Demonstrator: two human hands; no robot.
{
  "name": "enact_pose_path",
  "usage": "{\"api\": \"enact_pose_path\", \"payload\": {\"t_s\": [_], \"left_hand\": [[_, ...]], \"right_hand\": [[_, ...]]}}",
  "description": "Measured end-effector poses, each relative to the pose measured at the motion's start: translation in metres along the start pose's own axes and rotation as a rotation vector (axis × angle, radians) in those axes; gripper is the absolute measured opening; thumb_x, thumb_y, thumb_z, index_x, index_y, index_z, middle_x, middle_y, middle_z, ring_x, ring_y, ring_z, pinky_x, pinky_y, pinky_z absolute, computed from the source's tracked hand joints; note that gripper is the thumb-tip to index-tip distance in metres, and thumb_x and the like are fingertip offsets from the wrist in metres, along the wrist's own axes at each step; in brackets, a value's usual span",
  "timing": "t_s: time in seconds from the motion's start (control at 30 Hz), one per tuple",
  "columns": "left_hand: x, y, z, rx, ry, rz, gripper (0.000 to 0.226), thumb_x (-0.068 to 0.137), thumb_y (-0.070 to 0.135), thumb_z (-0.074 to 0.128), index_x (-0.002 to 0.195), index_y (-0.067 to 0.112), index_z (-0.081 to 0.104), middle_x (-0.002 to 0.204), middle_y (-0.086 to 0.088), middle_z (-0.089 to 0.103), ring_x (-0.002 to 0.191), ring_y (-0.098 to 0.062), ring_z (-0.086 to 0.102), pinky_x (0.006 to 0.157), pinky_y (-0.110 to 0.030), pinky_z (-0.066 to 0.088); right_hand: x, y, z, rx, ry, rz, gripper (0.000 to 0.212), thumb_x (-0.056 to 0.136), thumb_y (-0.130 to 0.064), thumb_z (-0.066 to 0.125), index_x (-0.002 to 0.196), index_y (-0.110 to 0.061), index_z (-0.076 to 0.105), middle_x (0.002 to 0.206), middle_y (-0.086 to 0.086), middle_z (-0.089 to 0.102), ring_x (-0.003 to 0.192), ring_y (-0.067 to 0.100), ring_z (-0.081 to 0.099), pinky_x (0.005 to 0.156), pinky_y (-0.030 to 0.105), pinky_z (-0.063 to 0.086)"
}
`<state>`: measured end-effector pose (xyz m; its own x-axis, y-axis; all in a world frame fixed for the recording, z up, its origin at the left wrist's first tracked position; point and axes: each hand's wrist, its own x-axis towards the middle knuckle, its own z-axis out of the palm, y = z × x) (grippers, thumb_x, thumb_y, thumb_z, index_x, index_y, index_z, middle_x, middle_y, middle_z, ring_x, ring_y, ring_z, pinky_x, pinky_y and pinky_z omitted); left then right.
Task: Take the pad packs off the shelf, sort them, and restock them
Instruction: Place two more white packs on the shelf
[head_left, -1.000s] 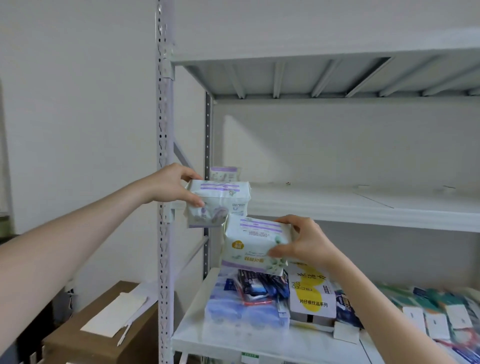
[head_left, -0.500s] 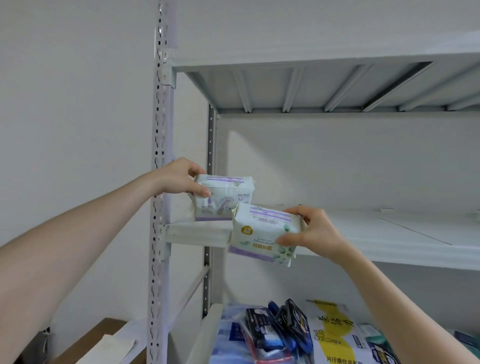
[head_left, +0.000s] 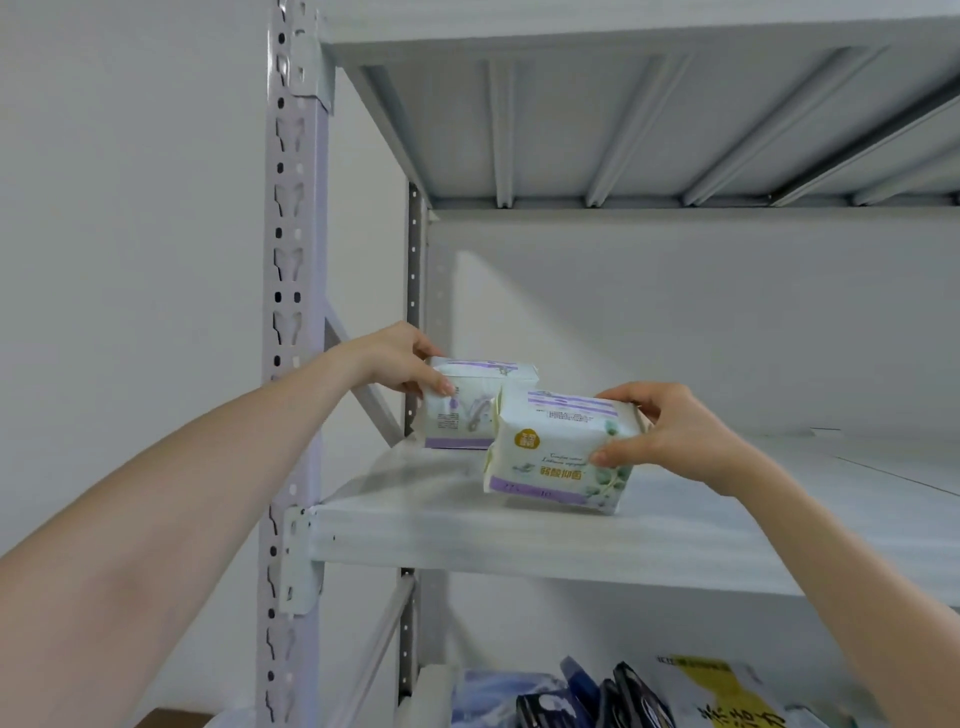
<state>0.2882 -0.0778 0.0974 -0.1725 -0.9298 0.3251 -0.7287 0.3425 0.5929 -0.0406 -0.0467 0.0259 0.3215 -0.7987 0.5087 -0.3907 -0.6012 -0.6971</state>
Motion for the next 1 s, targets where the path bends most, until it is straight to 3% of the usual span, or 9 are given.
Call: {"api": "enact_pose_path", "payload": {"t_s": [0.2,0.33,0.43,0.57,0.63,0.73,0.83,0.93,1.0], "left_hand": [[0.048,-0.031,0.008,-0.033,-0.039,-0.076,0.033,0.071,0.02,0.085,0.099,0.011,0.072,0.096,-0.01,0.075,0.093,-0.025,0.07,0.091,-0.04,0.055],[0.071,-0.05,0.017,-0.037,-0.05,-0.133,0.041,0.07,0.02,0.085,0.107,0.009,0.07,0.099,-0.011,0.074,0.085,-0.019,0.07,0.081,-0.03,0.057],[0.08,-0.06,0.024,-0.06,-0.058,-0.169,0.047,0.069,0.02,0.086,0.112,0.011,0.067,0.1,-0.009,0.074,0.089,-0.019,0.07,0.081,-0.028,0.056],[0.083,-0.068,0.028,-0.113,-0.064,-0.207,0.062,0.069,0.021,0.086,0.125,0.015,0.059,0.107,-0.006,0.073,0.1,-0.022,0.069,0.094,-0.035,0.054],[0.08,-0.072,0.03,-0.178,-0.046,-0.233,0.065,0.07,0.019,0.086,0.127,0.016,0.056,0.108,-0.005,0.072,0.102,-0.023,0.068,0.093,-0.038,0.054],[0.071,-0.077,0.038,-0.37,0.003,-0.274,0.056,0.072,0.01,0.083,0.12,0.017,0.054,0.111,-0.008,0.071,0.104,-0.025,0.067,0.088,-0.038,0.055],[0.057,-0.076,0.048,-0.493,-0.094,-0.293,0.036,0.073,0.002,0.076,0.104,0.016,0.063,0.103,0.001,0.073,0.102,-0.019,0.064,0.099,-0.041,0.042],[0.04,-0.071,0.054,-0.57,-0.24,-0.263,0.039,0.061,0.008,0.071,0.097,0.022,0.064,0.108,0.005,0.069,0.103,-0.012,0.057,0.106,-0.04,0.026],[0.03,-0.07,0.055,-0.627,-0.297,-0.222,0.046,0.054,0.011,0.075,0.096,0.028,0.068,0.109,0.009,0.069,0.108,-0.008,0.057,0.099,-0.033,0.026]], "right_hand": [[0.051,0.022,-0.008,-0.012,-0.051,0.021,0.053,0.057,-0.007,0.09,0.103,-0.021,0.068,0.087,-0.005,0.075,0.081,0.011,0.072,0.062,0.02,0.055],[0.082,0.035,-0.008,-0.042,-0.083,0.036,0.053,0.054,-0.011,0.091,0.101,-0.024,0.069,0.085,-0.005,0.075,0.078,0.013,0.072,0.062,0.024,0.057],[0.097,0.043,-0.005,-0.059,-0.112,0.06,0.051,0.055,-0.014,0.091,0.099,-0.027,0.069,0.087,-0.004,0.075,0.079,0.014,0.072,0.066,0.03,0.06],[0.106,0.049,0.001,-0.052,-0.168,0.101,0.047,0.059,-0.012,0.089,0.1,-0.023,0.069,0.095,0.003,0.073,0.081,0.019,0.073,0.065,0.03,0.06],[0.107,0.051,0.005,-0.026,-0.174,0.122,0.049,0.059,-0.014,0.088,0.103,-0.018,0.069,0.098,0.006,0.073,0.083,0.021,0.073,0.064,0.029,0.059],[0.107,0.05,0.01,0.004,-0.178,0.143,0.062,0.054,-0.02,0.087,0.112,-0.012,0.066,0.101,0.005,0.072,0.083,0.019,0.073,0.063,0.027,0.058],[0.108,0.047,0.019,0.049,-0.169,0.179,0.066,0.066,-0.011,0.084,0.126,-0.008,0.056,0.113,0.005,0.066,0.085,0.016,0.072,0.061,0.024,0.057],[0.109,0.043,0.031,0.1,-0.146,0.213,0.076,0.068,-0.009,0.082,0.136,-0.007,0.047,0.122,0.007,0.059,0.094,0.017,0.068,0.06,0.023,0.057],[0.108,0.04,0.04,0.132,-0.14,0.229,0.081,0.068,-0.008,0.081,0.139,-0.009,0.043,0.125,0.006,0.057,0.097,0.016,0.066,0.059,0.023,0.057]]}}
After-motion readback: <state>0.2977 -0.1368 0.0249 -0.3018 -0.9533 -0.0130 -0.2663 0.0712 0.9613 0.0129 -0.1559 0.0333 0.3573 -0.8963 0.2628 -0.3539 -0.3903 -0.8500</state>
